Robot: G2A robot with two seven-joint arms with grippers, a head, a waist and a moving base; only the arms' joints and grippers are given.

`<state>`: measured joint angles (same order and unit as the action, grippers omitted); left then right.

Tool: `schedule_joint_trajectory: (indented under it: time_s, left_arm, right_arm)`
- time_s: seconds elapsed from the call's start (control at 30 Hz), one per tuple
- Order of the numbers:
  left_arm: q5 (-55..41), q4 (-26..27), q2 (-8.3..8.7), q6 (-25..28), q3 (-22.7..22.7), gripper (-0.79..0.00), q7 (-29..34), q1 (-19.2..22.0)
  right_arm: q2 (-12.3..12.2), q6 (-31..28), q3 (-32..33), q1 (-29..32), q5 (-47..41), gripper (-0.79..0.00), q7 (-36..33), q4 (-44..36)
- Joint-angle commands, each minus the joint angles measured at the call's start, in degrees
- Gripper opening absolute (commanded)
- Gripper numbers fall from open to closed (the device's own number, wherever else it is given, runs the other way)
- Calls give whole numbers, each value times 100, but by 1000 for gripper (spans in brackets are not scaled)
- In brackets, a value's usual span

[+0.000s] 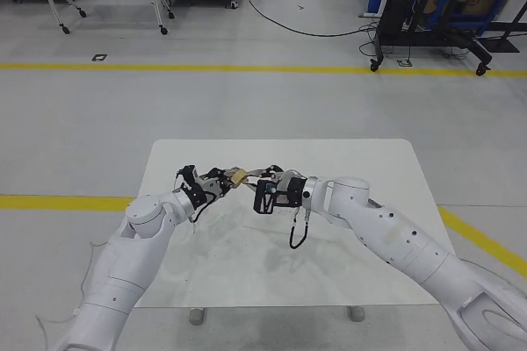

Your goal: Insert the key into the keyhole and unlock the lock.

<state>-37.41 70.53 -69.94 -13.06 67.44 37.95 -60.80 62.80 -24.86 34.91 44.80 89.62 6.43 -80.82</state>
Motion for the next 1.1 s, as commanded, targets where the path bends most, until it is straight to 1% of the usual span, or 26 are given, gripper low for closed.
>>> schedule_joint_trajectory:
  time_s: [0.0,0.17,0.3,0.37,0.4,0.43,0.67,0.8,0.93,1.07]
  left_arm:
    - [23,4,0,-15,-1,-785,-6,3]
    - [42,8,-3,-53,-9,-785,-14,6]
    - [75,8,-5,-71,-18,-785,-28,12]
    - [76,9,-6,-78,-18,-785,-30,13]
    - [77,9,-7,-78,-18,-785,-31,13]
    - [80,9,-8,-80,-21,-785,-29,12]
    - [113,8,-12,-81,-28,-785,-29,16]
    - [181,24,-11,-22,-26,-785,-58,10]
    - [374,118,-6,162,-23,-785,-219,-35]
    - [593,265,3,339,-5,-785,-423,-125]
  right_arm:
    - [11,-10,21,21,64,-585,-40,-26]
    - [55,-81,48,51,162,-570,-173,-68]
    - [96,-102,71,63,213,-591,-188,-53]
    - [117,-103,85,72,234,-653,-198,-40]
    - [127,-116,88,75,244,-739,-205,-33]
    - [138,-121,99,79,235,-785,-206,-21]
    - [222,-159,210,117,-53,-785,-108,176]
    - [269,-276,339,141,-494,-785,41,363]
    - [322,-587,575,191,-1490,-785,334,720]
    - [378,-1134,751,173,-2471,-785,475,1135]
